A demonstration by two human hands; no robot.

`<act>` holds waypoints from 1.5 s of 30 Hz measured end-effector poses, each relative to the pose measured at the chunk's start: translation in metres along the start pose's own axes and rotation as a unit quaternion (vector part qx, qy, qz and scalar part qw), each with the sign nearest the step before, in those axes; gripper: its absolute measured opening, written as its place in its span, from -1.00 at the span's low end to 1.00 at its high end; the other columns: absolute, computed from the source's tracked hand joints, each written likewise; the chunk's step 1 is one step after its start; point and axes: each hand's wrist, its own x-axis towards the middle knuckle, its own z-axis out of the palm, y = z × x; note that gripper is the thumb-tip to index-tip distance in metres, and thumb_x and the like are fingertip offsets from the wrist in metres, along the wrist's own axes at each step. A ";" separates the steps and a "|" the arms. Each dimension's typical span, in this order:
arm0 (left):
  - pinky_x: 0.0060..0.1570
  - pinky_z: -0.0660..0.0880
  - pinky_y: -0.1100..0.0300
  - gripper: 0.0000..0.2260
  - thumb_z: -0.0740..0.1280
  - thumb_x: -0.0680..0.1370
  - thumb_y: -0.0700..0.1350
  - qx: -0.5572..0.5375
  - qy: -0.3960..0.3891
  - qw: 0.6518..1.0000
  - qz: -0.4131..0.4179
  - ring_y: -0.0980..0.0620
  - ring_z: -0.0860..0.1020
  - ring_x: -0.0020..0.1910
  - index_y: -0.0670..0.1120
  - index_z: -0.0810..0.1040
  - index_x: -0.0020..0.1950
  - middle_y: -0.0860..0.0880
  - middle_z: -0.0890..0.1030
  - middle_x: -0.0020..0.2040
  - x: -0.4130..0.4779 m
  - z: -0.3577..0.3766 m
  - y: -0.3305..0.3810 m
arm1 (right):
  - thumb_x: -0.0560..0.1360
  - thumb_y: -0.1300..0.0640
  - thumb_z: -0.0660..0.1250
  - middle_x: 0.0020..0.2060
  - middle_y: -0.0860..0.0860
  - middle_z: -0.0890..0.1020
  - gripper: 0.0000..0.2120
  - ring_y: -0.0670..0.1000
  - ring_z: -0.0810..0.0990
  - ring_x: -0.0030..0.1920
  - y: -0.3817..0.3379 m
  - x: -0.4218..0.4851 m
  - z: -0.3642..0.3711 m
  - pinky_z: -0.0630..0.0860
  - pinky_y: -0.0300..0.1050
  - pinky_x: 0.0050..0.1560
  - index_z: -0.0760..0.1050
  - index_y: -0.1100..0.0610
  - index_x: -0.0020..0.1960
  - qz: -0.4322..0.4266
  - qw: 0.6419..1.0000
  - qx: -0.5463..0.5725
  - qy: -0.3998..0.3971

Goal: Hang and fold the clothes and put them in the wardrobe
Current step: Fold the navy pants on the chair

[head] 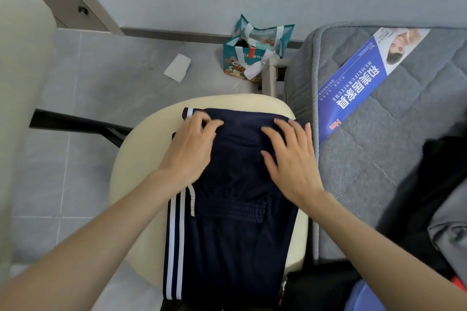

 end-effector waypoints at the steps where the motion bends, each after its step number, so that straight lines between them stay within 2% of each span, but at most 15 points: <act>1: 0.16 0.38 -0.05 -0.55 0.30 0.56 -0.15 0.023 -0.016 1.000 0.012 -0.17 0.38 0.18 -0.10 0.33 0.44 -0.17 0.35 0.30 0.013 -0.009 -0.004 | 0.51 0.09 0.33 0.42 0.12 0.33 -0.50 0.23 0.19 0.46 0.001 0.009 -0.007 0.01 0.22 0.50 0.34 0.10 0.43 0.008 1.000 0.020 -0.016; 3: 0.33 0.19 -0.04 -0.35 0.38 0.50 -0.07 0.081 -0.123 0.989 0.013 -0.16 0.25 0.35 -0.01 0.16 0.52 -0.12 0.23 0.42 0.040 -0.022 -0.013 | 0.46 0.05 0.38 0.43 0.10 0.28 -0.37 0.22 0.07 0.49 0.004 0.030 -0.018 -0.11 0.20 0.51 0.24 0.08 0.47 0.035 0.993 0.008 -0.108; 6: 0.41 0.14 -0.08 -0.26 0.47 0.41 0.07 0.099 -0.267 0.958 -0.026 -0.12 0.28 0.38 0.00 0.17 0.49 -0.08 0.29 0.40 0.063 -0.030 -0.022 | 0.34 -0.07 0.49 0.23 0.10 0.44 -0.37 0.20 0.26 0.36 0.007 0.062 -0.026 -0.10 0.18 0.50 0.36 0.12 0.31 0.063 0.974 -0.071 -0.206; 8: 0.26 0.33 -0.03 -0.30 0.51 0.36 0.08 0.078 -0.271 0.959 -0.039 -0.13 0.42 0.24 -0.04 0.26 0.38 -0.08 0.45 0.26 0.061 -0.030 -0.026 | 0.36 -0.07 0.47 0.06 0.08 0.53 -0.59 0.16 0.42 0.21 0.005 0.071 -0.029 0.14 0.10 0.40 0.46 0.13 0.08 0.049 0.968 -0.083 -0.230; 10: -0.04 0.41 0.06 -0.52 0.49 0.38 0.05 0.080 -0.259 0.962 -0.038 -0.13 0.50 0.08 -0.07 0.35 0.15 -0.08 0.55 0.12 0.052 -0.027 -0.027 | 0.42 -0.01 0.41 -0.03 0.05 0.53 -0.75 0.15 0.51 0.07 0.003 0.069 -0.031 0.36 -0.02 0.00 0.47 0.13 -0.04 0.034 0.970 -0.058 -0.232; 13: -0.18 0.34 0.13 -0.74 0.42 0.46 0.01 0.123 -0.216 0.968 -0.028 -0.15 0.53 0.04 -0.05 0.38 -0.04 -0.10 0.56 0.05 0.041 -0.032 -0.022 | 0.46 0.05 0.37 0.04 0.05 0.49 -0.76 0.17 0.52 0.05 0.001 0.063 -0.040 0.30 -0.05 -0.17 0.50 0.13 0.07 0.035 0.980 -0.034 -0.194; 21: -0.24 0.23 0.06 -0.84 0.36 0.50 -0.14 0.138 0.056 0.989 -0.022 -0.25 0.52 -0.03 -0.16 0.46 0.01 -0.17 0.59 -0.02 0.084 -0.108 0.004 | 0.45 0.26 0.25 0.01 0.10 0.50 -0.82 0.21 0.49 -0.08 -0.006 0.107 -0.114 0.25 -0.04 -0.29 0.38 0.16 0.05 0.012 0.999 -0.027 0.033; 27: -0.10 0.30 0.02 -0.66 0.30 0.43 -0.35 0.091 0.174 0.979 0.060 -0.21 0.53 -0.06 -0.16 0.54 0.18 -0.15 0.63 -0.01 0.049 -0.106 0.015 | 0.39 0.28 0.25 -0.08 0.10 0.51 -0.81 0.17 0.45 -0.14 -0.016 0.072 -0.121 0.22 -0.06 -0.30 0.36 0.17 -0.01 -0.006 0.994 -0.007 0.106; 32: -0.20 0.33 0.05 -0.60 0.35 0.32 -0.44 0.161 0.179 0.960 0.140 -0.16 0.53 -0.26 -0.20 0.58 0.13 -0.11 0.58 -0.23 -0.025 -0.067 0.005 | 0.27 0.31 0.39 -0.26 0.09 0.51 -0.67 0.19 0.49 -0.28 -0.030 -0.013 -0.082 0.28 -0.03 -0.18 0.42 0.19 0.00 -0.095 0.992 -0.080 -0.032; 34: -0.26 0.42 0.04 -0.55 0.35 0.30 -0.47 0.185 0.140 0.958 0.167 -0.14 0.50 -0.31 -0.19 0.58 0.15 -0.10 0.53 -0.27 -0.052 -0.052 -0.003 | 0.32 0.25 0.38 -0.21 0.04 0.50 -0.61 0.15 0.53 -0.22 -0.031 -0.035 -0.063 0.30 0.00 0.18 0.39 0.16 0.12 -0.106 0.982 -0.104 -0.119; 37: -0.21 0.48 0.06 -0.39 0.42 0.17 -0.49 0.226 0.035 0.961 0.158 -0.13 0.50 -0.32 -0.14 0.58 0.20 -0.09 0.50 -0.30 -0.086 -0.031 -0.011 | 0.39 0.19 0.32 -0.10 0.01 0.50 -0.66 0.11 0.54 -0.07 -0.038 -0.054 -0.039 0.00 0.03 0.51 0.30 0.08 0.12 -0.092 0.964 -0.054 -0.242; 40: 0.07 0.33 0.09 -0.29 0.48 0.25 -0.31 0.229 -0.155 0.958 0.070 -0.05 0.52 -0.11 0.01 0.38 0.35 0.00 0.51 -0.15 -0.109 -0.015 -0.014 | 0.40 0.15 0.34 -0.10 -0.05 0.45 -0.74 0.09 0.49 0.02 -0.045 -0.063 -0.028 0.13 0.08 0.46 0.35 0.04 0.04 -0.026 0.926 0.075 -0.369; 42: 0.16 0.19 0.10 -0.33 0.49 0.32 0.05 0.200 -0.219 0.954 0.039 0.01 0.45 0.05 0.07 0.28 0.36 0.07 0.44 0.00 -0.117 -0.007 -0.019 | 0.41 0.07 0.34 -0.04 -0.08 0.47 -0.71 0.06 0.46 0.13 -0.051 -0.067 -0.028 0.16 0.12 0.43 0.47 -0.01 0.12 -0.023 0.899 0.044 -0.436; 43: 0.16 0.19 0.09 -0.34 0.47 0.29 0.21 0.167 -0.219 0.961 0.037 0.01 0.42 0.06 0.05 0.35 0.30 0.06 0.41 0.01 -0.119 -0.008 -0.017 | 0.41 0.04 0.31 -0.01 -0.11 0.53 -0.73 0.05 0.47 0.14 -0.053 -0.067 -0.030 0.23 0.10 0.39 0.52 -0.05 0.11 -0.018 0.903 0.027 -0.429; 45: 0.09 0.28 0.07 -0.49 0.39 0.34 0.28 0.094 -0.104 0.987 0.075 -0.02 0.42 -0.05 -0.03 0.54 0.12 0.01 0.39 -0.07 -0.117 -0.010 -0.011 | 0.41 0.07 0.25 -0.03 -0.11 0.59 -0.79 0.04 0.49 0.09 -0.058 -0.065 -0.035 0.37 -0.02 0.20 0.56 -0.03 0.01 -0.008 0.956 0.029 -0.291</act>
